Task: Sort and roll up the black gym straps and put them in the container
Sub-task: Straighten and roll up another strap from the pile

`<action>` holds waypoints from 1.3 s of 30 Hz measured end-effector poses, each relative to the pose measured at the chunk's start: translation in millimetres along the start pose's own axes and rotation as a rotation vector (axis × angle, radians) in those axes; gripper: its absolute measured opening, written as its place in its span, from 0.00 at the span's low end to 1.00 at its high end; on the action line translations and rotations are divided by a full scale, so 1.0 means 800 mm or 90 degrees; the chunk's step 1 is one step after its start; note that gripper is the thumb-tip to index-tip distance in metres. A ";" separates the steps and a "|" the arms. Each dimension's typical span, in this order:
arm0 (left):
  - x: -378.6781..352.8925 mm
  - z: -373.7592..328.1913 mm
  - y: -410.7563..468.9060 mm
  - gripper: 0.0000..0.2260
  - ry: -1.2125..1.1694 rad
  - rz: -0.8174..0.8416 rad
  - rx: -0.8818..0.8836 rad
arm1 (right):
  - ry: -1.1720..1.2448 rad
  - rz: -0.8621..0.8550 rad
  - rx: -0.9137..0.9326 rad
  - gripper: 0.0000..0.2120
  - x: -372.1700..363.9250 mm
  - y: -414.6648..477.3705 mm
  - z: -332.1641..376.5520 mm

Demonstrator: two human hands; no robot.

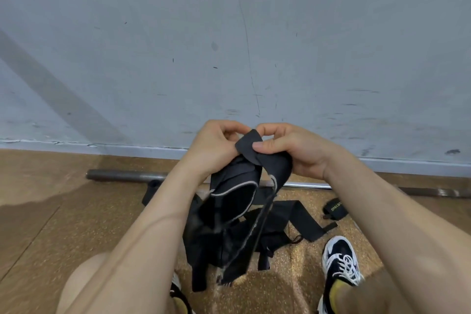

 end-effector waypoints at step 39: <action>0.010 0.002 0.004 0.15 -0.254 -0.268 0.029 | -0.353 -0.376 0.132 0.06 0.035 -0.042 0.024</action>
Point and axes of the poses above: each hand's wrist, its own y-axis towards the middle knuckle, its own x-axis out of the back of the hand, z = x × y, the point moved 3 cm from there along y, towards the middle knuckle, and after that the axes turned 15 degrees about -x, right-handed, at the moved point
